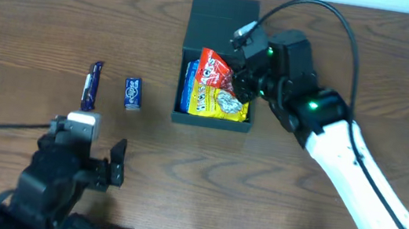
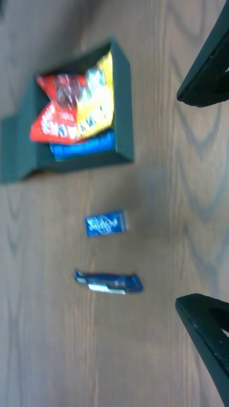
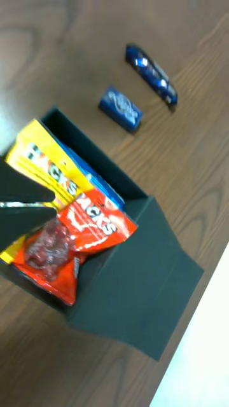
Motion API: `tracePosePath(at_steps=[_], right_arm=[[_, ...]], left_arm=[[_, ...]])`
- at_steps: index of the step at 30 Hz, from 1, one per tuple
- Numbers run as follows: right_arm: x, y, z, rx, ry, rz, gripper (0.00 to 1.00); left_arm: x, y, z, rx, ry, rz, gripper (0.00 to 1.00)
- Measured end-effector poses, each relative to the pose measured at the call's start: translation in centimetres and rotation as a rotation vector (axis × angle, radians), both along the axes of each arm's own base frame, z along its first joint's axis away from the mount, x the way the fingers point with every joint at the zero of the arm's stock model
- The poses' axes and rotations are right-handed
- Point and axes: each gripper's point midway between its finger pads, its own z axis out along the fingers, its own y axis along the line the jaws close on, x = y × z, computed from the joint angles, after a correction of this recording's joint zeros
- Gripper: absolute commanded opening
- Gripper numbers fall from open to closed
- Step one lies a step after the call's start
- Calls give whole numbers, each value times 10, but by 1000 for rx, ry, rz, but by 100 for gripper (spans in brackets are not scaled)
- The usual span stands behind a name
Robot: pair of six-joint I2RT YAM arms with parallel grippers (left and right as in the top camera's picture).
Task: Pack container
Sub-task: 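Lift the right gripper out of the box and reach left gripper to dark bar, then grasp the dark blue chocolate bar with the left gripper and lift it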
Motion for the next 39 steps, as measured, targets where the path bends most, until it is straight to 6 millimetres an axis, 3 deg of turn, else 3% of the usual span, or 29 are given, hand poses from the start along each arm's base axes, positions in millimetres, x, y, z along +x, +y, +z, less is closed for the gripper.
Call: tracePosePath(at_steps=[6,12,20,26,32,39], right_arm=[[-32,-10,35,44,-14,20,34],[-50,-17,36,36,25,26,54],[-58,-21,24,8,79,27,55],[-58,-21,24,7,79,28,55],[-59,-21,24,3,77,32,55],[-59,-21,24,1,76,33,55]], left_arm=[[27,7,-22,126,94,82,95],[56,18,-25,157,93,179,95],[78,66,-38,150,154,323,95],[94,94,-63,133,246,349,95],[116,109,-95,85,328,359,96],[137,112,-139,64,426,342,96]])
